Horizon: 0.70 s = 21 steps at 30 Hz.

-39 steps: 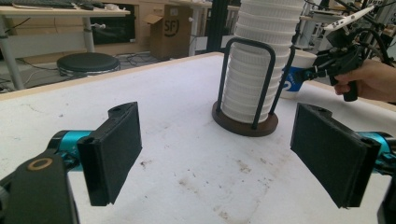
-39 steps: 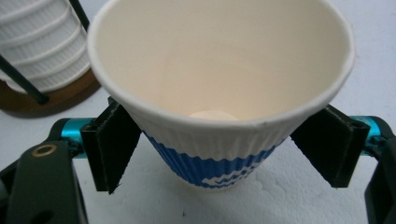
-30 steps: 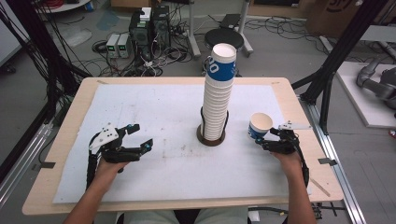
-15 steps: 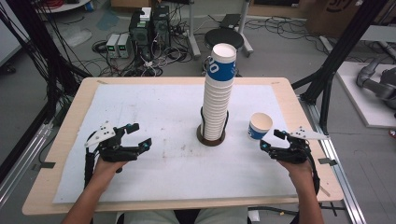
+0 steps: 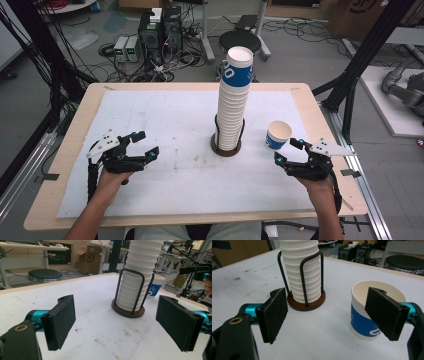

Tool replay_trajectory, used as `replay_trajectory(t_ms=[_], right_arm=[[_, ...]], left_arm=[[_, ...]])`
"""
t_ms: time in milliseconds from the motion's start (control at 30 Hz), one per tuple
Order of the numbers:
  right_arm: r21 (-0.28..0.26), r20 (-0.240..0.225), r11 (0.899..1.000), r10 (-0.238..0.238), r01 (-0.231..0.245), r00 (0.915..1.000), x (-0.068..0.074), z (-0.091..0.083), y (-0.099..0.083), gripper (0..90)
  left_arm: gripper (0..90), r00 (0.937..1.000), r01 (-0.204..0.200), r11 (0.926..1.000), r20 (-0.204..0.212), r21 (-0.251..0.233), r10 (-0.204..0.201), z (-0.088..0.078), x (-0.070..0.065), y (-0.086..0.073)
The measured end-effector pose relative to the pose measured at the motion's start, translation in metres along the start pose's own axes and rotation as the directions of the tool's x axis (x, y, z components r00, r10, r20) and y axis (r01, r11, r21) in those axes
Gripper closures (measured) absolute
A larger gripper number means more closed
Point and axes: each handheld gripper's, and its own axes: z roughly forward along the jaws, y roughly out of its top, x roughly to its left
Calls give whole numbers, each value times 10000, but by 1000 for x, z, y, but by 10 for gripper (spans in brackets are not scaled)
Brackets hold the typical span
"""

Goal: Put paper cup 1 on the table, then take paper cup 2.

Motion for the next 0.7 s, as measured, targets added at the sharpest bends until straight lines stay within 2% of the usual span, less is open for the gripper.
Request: replay_trajectory(t_ms=[100, 367, 567, 700], right_arm=[[-42, -35, 10000, -1, 1, 10000, 1, -1, -2, 189], [-113, -137, 9999, -131, 129, 9998, 1, -4, -1, 189], [-26, -323, 9998, -208, 207, 9993, 4, -5, -1, 189], [125, -390, 9992, -367, 372, 9986, 5, -3, -2, 190]], left_arm=[[160, 9999, -104, 9999, 23, 73, 104, 0, -1, 1], [162, 9998, -65, 10000, 163, 72, 64, 1, -2, 2], [162, 9996, 120, 9999, 268, 33, -121, 3, -2, 2], [162, 9994, 75, 9999, 333, 80, -78, 6, -1, 3]])
